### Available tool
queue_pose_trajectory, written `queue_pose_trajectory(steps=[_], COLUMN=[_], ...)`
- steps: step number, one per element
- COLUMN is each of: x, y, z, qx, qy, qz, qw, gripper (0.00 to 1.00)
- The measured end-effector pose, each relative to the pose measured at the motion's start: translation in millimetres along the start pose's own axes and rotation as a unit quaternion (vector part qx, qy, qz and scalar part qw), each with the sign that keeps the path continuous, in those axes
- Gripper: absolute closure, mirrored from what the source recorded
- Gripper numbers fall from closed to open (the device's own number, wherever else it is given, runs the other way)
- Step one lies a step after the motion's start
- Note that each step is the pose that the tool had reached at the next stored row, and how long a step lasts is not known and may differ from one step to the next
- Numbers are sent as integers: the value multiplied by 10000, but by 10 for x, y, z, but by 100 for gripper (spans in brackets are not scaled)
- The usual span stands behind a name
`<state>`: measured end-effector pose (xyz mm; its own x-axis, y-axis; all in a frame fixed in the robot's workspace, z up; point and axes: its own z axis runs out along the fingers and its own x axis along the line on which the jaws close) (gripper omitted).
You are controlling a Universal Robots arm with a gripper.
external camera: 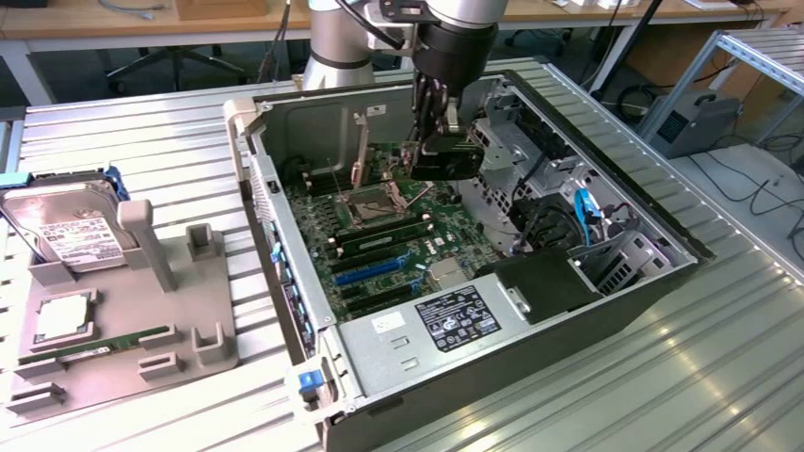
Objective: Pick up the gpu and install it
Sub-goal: 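Insert the gpu into the slot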
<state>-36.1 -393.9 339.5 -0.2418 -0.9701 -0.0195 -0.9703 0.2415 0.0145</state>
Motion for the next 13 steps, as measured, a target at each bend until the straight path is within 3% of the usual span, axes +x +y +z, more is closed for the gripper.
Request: queue_pose_trajectory(steps=[13], x=[0], y=[0], z=[0], qx=[-6], qy=[4], qz=[-307], qw=[9995], gripper=[73])
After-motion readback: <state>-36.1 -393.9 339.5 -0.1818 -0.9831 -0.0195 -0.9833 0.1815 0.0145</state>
